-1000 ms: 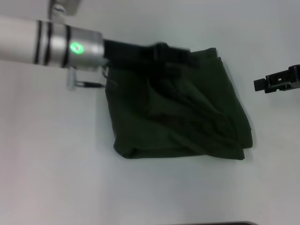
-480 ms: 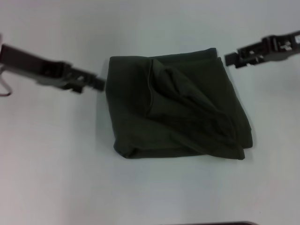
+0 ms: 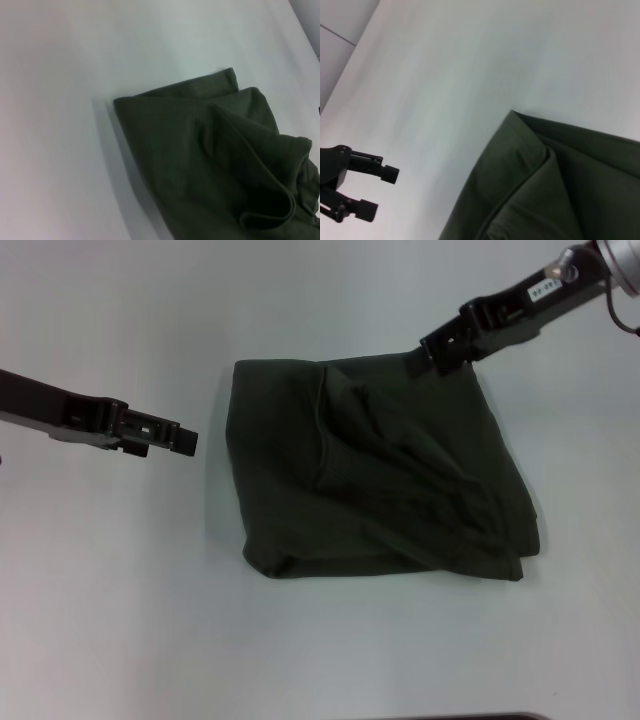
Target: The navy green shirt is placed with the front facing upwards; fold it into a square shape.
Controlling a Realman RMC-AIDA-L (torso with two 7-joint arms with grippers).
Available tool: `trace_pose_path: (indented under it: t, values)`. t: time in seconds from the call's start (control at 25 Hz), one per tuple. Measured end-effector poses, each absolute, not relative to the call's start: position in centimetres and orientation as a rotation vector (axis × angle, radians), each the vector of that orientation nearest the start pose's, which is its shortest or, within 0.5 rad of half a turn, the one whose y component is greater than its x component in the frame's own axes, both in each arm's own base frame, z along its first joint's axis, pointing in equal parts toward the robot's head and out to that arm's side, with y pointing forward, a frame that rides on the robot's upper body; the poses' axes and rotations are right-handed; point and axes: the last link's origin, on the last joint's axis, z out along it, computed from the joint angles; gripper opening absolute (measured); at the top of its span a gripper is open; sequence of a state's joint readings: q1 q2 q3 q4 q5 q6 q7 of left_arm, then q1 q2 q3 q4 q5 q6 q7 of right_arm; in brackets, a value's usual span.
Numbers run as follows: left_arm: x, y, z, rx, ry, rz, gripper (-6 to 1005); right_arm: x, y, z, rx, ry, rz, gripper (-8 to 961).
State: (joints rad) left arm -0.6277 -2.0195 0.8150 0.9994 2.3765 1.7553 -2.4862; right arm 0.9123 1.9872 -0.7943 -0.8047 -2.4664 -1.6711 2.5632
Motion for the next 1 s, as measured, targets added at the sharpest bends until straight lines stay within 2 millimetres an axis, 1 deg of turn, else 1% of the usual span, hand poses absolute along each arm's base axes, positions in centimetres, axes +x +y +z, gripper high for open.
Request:
trace_pose_path:
  t: [0.12,0.24,0.44,0.56,0.72,0.84,1.0]
  values:
    - [-23.8,34.6,4.6,-2.547,-1.671,-0.069,903,16.2,40.3,2.7,-2.62,1.58,-0.013,573]
    - [-23.9,34.8,4.6,-2.537,-1.668,-0.071,903,15.1,40.2,1.8,-2.661,1.576,0.014,572]
    - [-24.4,35.1,5.2,-2.485,-1.689,-0.108,903,12.2,39.1,-0.8,-2.806,1.547,0.084,571]
    - [-24.7,35.3,5.8,-2.45,-1.705,-0.152,903,11.0,38.9,-2.6,-2.835,1.519,0.073,570]
    - [-25.6,35.9,7.1,-2.348,-1.73,-0.191,903,11.3,38.8,-5.2,-2.823,1.555,0.022,569]
    - [-26.8,36.3,8.0,-2.256,-1.747,-0.169,903,11.8,38.8,-6.0,-2.803,1.563,-0.007,568]
    - [-27.5,36.5,8.5,-2.206,-1.748,-0.155,903,12.3,38.5,-6.8,-2.791,1.589,-0.029,567]
